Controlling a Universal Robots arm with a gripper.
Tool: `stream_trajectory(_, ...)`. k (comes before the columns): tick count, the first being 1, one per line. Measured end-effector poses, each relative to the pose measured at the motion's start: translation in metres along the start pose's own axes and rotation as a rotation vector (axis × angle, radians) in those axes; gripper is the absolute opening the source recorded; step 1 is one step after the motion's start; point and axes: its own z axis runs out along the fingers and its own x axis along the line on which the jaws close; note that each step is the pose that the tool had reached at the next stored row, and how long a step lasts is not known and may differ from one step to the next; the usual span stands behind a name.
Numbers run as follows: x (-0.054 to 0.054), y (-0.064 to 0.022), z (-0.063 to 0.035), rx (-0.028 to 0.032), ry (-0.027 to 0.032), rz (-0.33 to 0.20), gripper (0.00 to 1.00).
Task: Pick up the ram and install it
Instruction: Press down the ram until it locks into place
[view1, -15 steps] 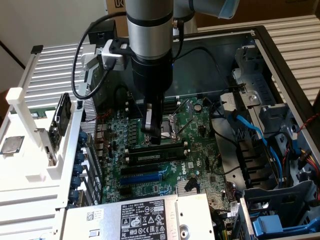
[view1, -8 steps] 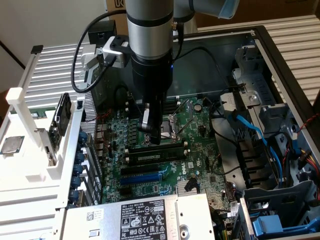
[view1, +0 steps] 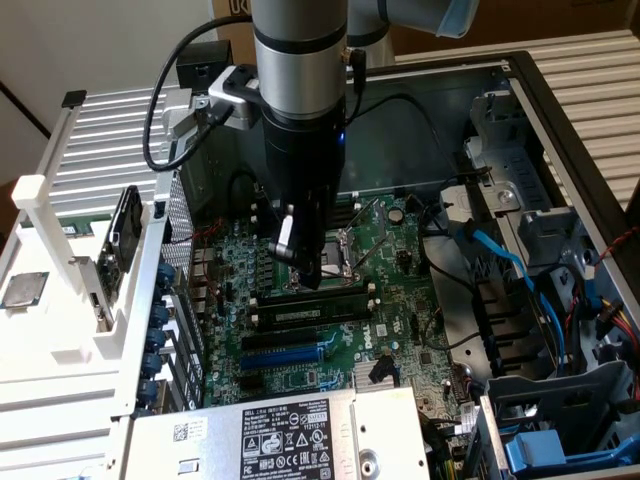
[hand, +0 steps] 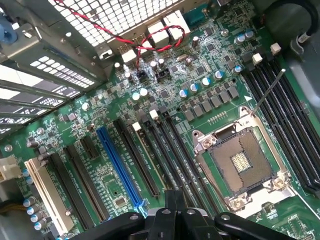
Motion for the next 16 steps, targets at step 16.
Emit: stream_trajectory(16,0.0,0.0,0.0,-0.0126,-0.0031,0.252,0.1)
